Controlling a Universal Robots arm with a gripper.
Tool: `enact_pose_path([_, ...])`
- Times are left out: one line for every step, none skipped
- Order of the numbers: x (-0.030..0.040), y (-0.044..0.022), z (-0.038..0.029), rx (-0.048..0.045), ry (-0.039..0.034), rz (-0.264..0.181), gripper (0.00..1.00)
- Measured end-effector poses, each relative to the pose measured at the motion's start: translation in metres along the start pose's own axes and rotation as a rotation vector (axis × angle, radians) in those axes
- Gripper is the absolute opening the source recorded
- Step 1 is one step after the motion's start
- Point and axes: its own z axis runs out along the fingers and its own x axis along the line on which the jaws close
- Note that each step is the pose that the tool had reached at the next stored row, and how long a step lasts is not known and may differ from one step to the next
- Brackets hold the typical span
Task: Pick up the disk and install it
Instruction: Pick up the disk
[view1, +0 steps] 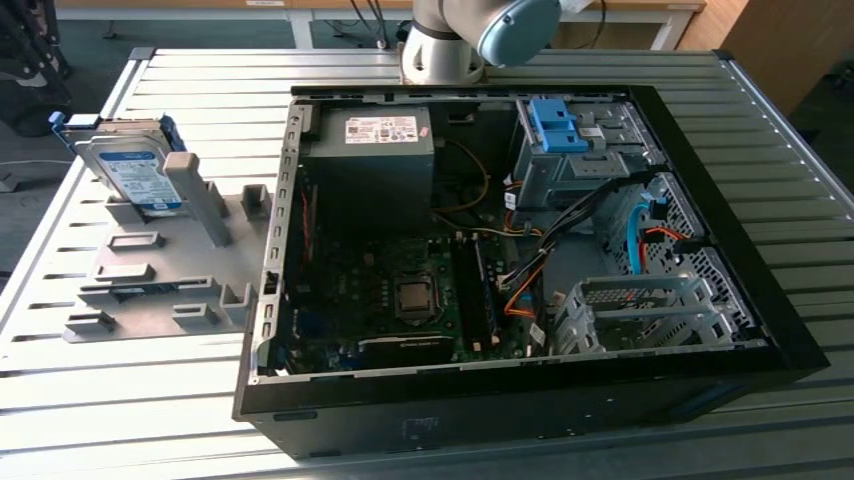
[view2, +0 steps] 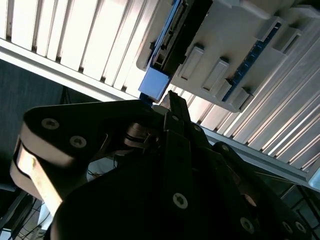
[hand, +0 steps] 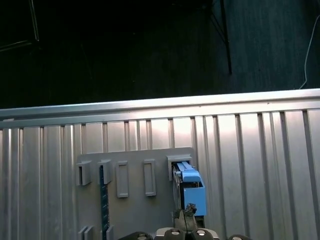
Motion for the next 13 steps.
enact_pose_path([0.0,0.0,0.0001,0.0,0.0001,-0.003,0.11])
enact_pose_path([0.0,0.0,0.0002,0.0,0.0002,-0.009,0.11])
enact_pose_path([0.0,0.0,0.0002,-0.0002,0.0004,-0.017,0.11])
enact_pose_path([0.0,0.0,0.0003,-0.0004,0.0007,-0.031,0.11])
enact_pose_path([0.0,0.0,0.0004,-0.0005,0.001,-0.047,0.11])
enact_pose_path([0.0,0.0,0.0005,-0.0008,0.0014,-0.064,0.11])
enact_pose_path([0.0,0.0,0.0005,-0.001,0.0018,-0.076,0.11])
enact_pose_path([0.0,0.0,0.0004,-0.0011,0.0019,-0.08,0.11])
enact_pose_path([0.0,0.0,0.0004,-0.0011,0.002,-0.08,0.11])
enact_pose_path([0.0,0.0,0.0004,-0.0011,0.002,-0.08,0.11])
enact_pose_path([0.0,0.0,0.0004,-0.0011,0.002,-0.08,0.11])
enact_pose_path([0.0,0.0,0.0004,-0.0011,0.002,-0.08,0.11])
enact_pose_path([0.0,0.0,0.0004,-0.0011,0.002,-0.08,0.11])
